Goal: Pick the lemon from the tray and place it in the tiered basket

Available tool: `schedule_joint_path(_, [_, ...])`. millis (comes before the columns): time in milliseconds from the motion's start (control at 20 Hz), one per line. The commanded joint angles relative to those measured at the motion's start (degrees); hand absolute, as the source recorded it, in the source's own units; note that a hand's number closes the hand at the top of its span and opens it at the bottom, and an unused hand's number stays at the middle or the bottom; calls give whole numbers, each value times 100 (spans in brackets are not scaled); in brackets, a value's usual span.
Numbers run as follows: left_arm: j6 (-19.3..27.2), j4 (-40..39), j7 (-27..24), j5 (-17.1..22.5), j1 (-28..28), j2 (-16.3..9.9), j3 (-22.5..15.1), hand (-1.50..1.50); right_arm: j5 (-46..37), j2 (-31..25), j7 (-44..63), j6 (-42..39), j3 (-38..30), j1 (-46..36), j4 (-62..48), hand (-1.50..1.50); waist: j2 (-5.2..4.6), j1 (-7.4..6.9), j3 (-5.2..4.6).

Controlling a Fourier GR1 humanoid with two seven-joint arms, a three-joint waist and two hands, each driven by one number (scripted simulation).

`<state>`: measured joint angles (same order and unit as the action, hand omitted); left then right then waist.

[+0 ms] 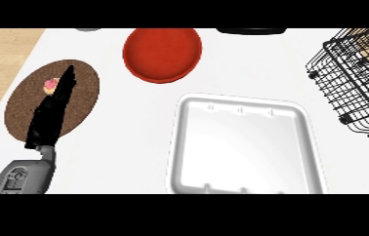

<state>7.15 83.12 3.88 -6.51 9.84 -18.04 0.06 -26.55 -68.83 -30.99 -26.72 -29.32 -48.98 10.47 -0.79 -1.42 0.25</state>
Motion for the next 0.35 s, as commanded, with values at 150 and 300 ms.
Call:
schedule_joint_path(150, [40,41,-77,-57,-118,12,23,0,240,-606,-779,-715,-302,822,-453,-150,-21,66,32])
schedule_joint_path(300, [-94,-185,-280,100,-133,-46,169,0,426,-621,-892,-865,-473,933,-514,-150,-40,90,36])
